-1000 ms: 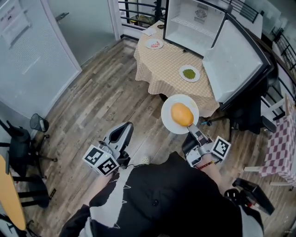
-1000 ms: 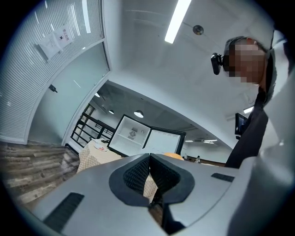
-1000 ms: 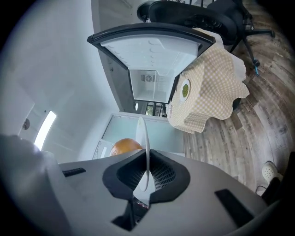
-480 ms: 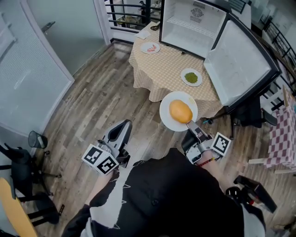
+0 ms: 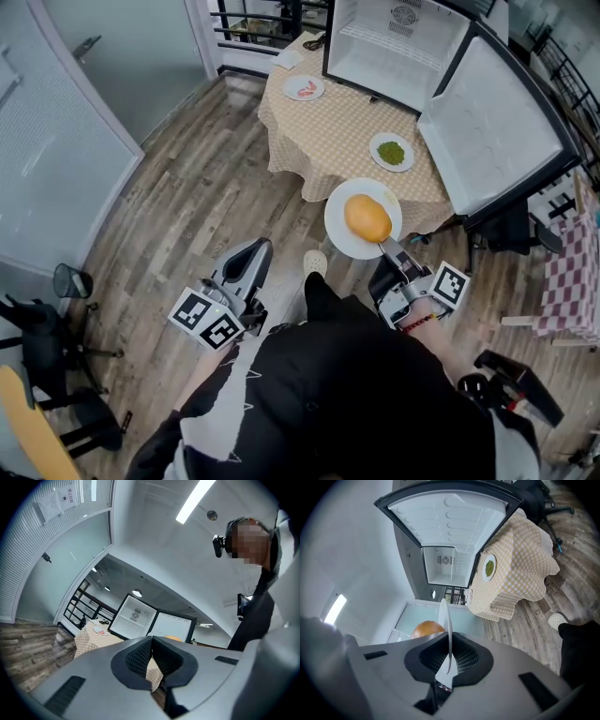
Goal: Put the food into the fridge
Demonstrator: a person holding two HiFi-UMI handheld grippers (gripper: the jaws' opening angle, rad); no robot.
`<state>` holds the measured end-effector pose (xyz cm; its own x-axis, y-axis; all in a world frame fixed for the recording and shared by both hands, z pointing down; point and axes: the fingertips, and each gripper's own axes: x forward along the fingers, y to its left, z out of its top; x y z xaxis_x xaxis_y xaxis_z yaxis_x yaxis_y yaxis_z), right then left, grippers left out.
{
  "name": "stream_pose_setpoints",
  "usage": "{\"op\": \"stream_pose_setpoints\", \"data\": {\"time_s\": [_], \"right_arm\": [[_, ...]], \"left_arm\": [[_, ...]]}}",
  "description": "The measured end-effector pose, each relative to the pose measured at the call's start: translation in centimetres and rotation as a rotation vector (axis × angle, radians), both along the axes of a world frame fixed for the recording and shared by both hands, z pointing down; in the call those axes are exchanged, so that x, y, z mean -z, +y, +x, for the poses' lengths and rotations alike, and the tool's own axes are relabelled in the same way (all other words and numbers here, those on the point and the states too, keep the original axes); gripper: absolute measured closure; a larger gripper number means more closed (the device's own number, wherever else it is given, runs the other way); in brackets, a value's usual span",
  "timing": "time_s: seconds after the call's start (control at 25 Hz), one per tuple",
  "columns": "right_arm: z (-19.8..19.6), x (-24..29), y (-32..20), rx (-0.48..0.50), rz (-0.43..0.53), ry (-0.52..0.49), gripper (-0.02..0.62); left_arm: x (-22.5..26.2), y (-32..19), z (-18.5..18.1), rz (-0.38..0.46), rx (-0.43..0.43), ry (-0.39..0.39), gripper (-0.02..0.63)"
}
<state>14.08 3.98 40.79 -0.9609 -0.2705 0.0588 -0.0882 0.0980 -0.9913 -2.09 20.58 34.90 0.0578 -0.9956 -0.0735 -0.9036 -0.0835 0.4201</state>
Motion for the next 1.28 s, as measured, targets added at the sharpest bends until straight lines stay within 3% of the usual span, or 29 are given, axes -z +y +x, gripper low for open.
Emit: {"op": "stream_pose_setpoints", "data": {"time_s": [0.44, 0.84, 1.12, 1.28], "right_arm": [[-6.5, -0.5, -6.0, 0.008, -0.027, -0.023, 0.571], [-10.9, 0.6, -16.4, -0.058, -0.01, -0.028, 0.571], [-14.3, -0.5, -23.4, -0.091, -0.041, -0.003, 0.571], [-16.9, -1.3, -27.3, -0.101, -0.038, 0.01, 0.571]], "left_arm": [[-0.2, -5.9, -4.5, -0.005, -0.001, -0.033, 0.591], [1.4, -15.9, -11.4, 0.025, -0.012, -0.03, 0.592], [0.4, -22.6, -15.4, -0.01, -0.021, -0.013, 0.592], [-0.1, -25.7, -17.1, -0.019, -0.041, -0.07, 0.592]]}}
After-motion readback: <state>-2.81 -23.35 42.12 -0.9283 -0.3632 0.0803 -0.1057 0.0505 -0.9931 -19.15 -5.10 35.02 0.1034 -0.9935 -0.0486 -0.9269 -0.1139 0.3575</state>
